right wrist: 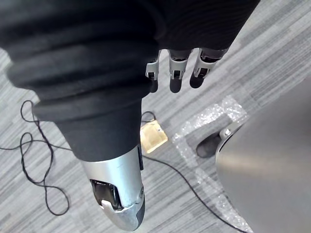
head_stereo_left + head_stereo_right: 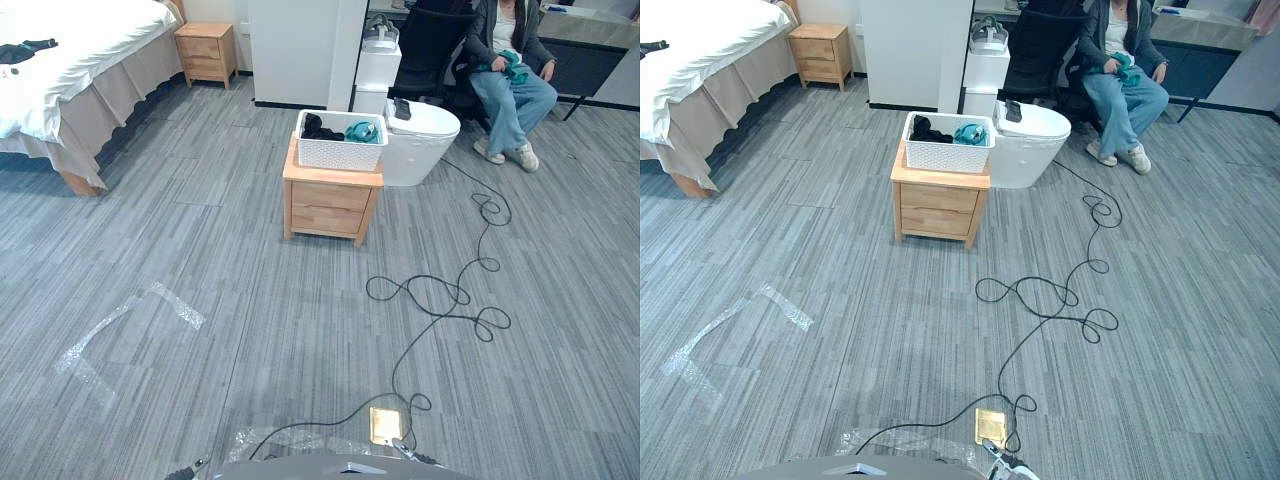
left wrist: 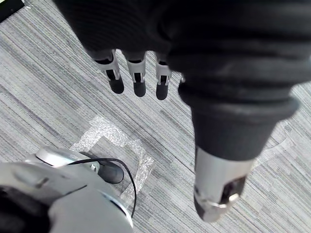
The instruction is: Pick up the laundry basket with both hands and put the clothes into the washing machine.
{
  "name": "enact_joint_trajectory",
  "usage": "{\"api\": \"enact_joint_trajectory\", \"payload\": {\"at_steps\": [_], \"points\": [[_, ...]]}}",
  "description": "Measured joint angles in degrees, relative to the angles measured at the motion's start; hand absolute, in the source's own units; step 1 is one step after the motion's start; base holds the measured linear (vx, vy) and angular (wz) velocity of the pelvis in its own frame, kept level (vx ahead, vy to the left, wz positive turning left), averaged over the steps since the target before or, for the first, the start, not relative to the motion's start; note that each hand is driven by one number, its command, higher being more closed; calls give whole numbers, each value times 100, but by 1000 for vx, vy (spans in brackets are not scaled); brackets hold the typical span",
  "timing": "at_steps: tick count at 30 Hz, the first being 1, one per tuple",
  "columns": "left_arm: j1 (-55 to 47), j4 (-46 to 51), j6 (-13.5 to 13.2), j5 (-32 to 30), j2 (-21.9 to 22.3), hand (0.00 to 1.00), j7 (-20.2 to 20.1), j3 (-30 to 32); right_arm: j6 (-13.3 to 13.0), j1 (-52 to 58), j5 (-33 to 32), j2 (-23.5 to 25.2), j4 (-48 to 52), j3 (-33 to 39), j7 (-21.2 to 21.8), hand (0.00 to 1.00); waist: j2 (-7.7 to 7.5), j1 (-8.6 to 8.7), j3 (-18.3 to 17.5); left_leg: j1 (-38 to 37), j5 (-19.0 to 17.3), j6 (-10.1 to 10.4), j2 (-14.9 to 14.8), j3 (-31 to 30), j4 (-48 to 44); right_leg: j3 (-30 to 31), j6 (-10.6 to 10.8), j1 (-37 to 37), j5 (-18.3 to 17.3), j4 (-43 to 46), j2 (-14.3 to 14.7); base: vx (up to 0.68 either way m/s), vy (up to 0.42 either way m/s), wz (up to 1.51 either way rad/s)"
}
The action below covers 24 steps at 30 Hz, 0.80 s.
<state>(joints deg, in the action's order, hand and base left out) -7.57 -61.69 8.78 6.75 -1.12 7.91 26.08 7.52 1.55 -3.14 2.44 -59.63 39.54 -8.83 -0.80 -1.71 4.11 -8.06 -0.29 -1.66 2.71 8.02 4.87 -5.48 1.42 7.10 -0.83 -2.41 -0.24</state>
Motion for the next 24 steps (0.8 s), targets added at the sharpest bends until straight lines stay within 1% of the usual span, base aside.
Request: {"api": "enact_joint_trajectory", "payload": {"at_steps": [5, 24], "points": [[5, -27, 0, 40, -55, 0, -68, -159, 1, -13, 1, -6, -15, -4, 4, 0, -4, 10, 10, -10, 0, 0, 1, 1, 0, 1, -7, 14, 5, -11, 0, -14, -11, 0], [6, -71, 3, -30, -76, 0, -76, -195, 6, -26, 3, -17, -40, -4, 5, 0, 3, 30, 72, -43, -1, 0, 3, 12, 1, 11, -12, 77, 41, -78, 3, -16, -10, 0]]}}
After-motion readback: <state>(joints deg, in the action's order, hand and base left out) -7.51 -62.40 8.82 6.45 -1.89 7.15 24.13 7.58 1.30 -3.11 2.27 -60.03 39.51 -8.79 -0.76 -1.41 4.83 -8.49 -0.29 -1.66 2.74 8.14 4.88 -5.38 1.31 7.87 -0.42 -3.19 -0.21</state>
